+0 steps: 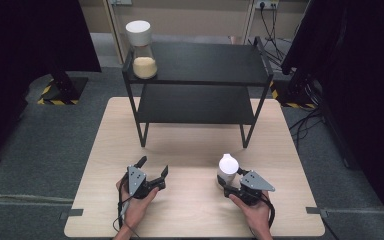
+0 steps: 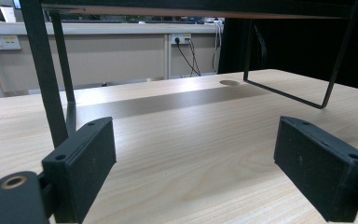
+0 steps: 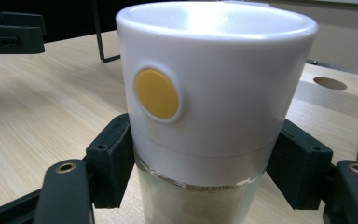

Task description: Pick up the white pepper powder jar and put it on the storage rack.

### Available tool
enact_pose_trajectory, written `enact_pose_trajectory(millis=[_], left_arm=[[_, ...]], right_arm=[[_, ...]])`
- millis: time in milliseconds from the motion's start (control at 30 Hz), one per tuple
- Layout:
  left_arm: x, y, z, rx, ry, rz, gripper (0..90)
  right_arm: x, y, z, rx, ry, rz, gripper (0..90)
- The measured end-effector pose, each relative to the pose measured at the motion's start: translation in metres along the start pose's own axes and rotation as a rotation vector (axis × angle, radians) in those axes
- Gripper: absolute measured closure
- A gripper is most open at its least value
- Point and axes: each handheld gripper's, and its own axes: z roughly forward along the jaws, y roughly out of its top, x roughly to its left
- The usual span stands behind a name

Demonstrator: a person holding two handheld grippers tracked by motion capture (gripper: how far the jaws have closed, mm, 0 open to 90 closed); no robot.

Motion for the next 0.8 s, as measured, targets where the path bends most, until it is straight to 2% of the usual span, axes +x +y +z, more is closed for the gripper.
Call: enact_pose_trajectory(millis=[167, 433, 800], left_arm=[[0.000, 0.000, 0.000, -0.001, 0.000, 0.001, 12.1], [-0.001, -0.001, 0.000, -0.005, 0.002, 0.001, 12.2], [-0.001, -0.001, -0.001, -0.007, 0.003, 0.000, 12.2]], right_arm=[[0.003, 0.004, -0.008, -0.046, -0.013, 0.013, 30.6], [0.003, 0.021, -0.022, -0.142, -0.050, 0.022, 30.7], [-0.003, 0.049, -0.027, -0.225, -0.107, 0.023, 30.7]])
